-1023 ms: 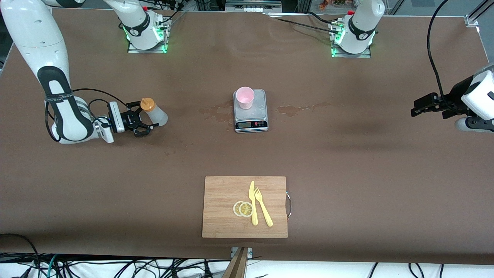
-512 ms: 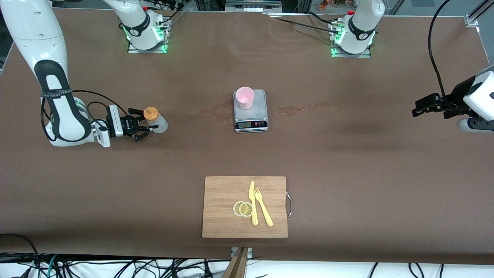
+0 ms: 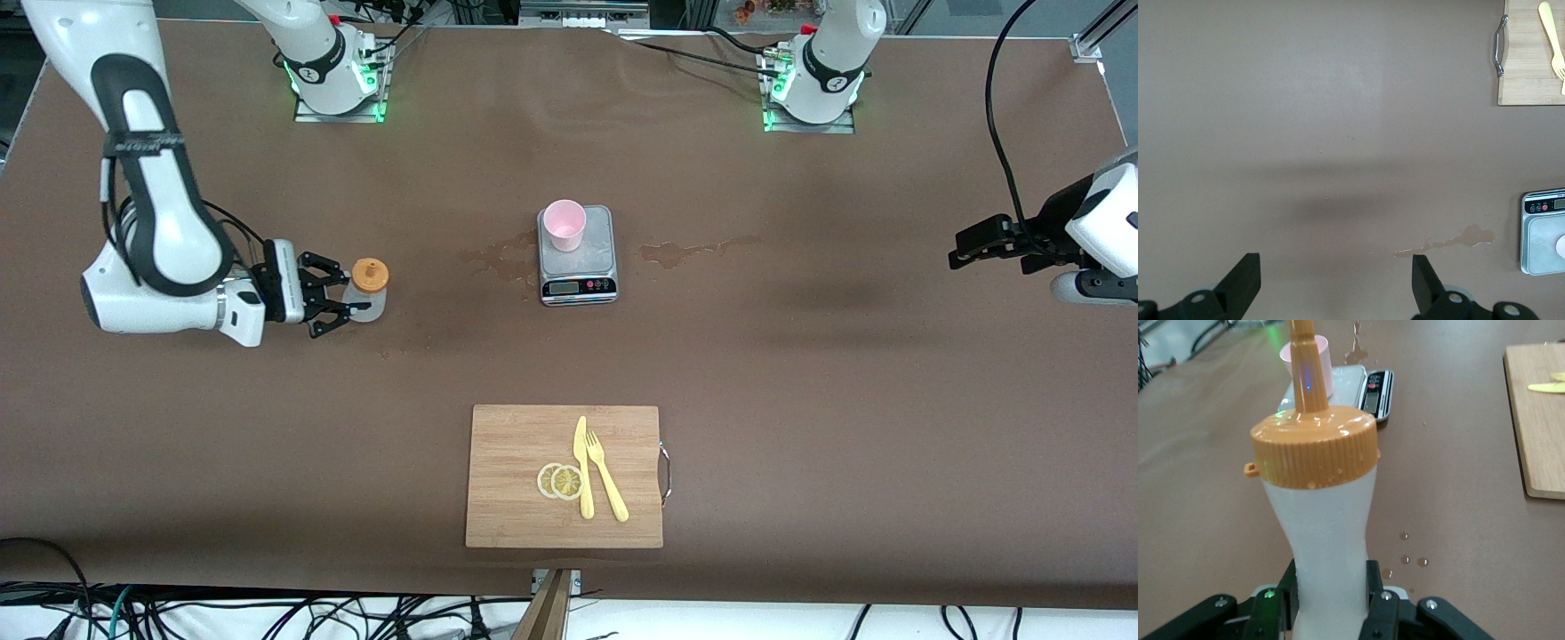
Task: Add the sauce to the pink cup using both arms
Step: 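Lift the bottle and tilt its nozzle over the pink cup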
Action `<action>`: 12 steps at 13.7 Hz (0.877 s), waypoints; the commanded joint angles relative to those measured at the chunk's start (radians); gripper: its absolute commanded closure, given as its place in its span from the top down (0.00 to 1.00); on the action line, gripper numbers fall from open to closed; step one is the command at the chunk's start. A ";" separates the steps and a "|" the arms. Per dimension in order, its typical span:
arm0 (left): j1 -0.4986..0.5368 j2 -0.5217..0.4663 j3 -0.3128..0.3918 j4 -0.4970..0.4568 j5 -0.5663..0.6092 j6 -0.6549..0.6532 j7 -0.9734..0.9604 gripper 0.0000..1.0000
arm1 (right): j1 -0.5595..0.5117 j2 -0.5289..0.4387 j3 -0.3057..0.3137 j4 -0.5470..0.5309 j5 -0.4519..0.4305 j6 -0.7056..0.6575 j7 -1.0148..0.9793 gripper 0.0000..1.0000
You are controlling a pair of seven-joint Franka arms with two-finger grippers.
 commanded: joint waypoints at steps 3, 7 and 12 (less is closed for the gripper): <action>0.000 0.014 -0.003 0.032 0.013 -0.014 0.016 1.00 | 0.176 -0.072 -0.011 0.014 -0.268 0.092 0.366 0.04; 0.002 0.014 -0.002 0.032 0.013 -0.014 0.016 1.00 | 0.305 -0.070 0.004 0.060 -0.487 0.087 0.656 0.05; 0.006 0.014 0.000 0.032 0.010 -0.014 0.019 1.00 | 0.383 -0.057 0.052 0.100 -0.645 0.025 0.887 0.05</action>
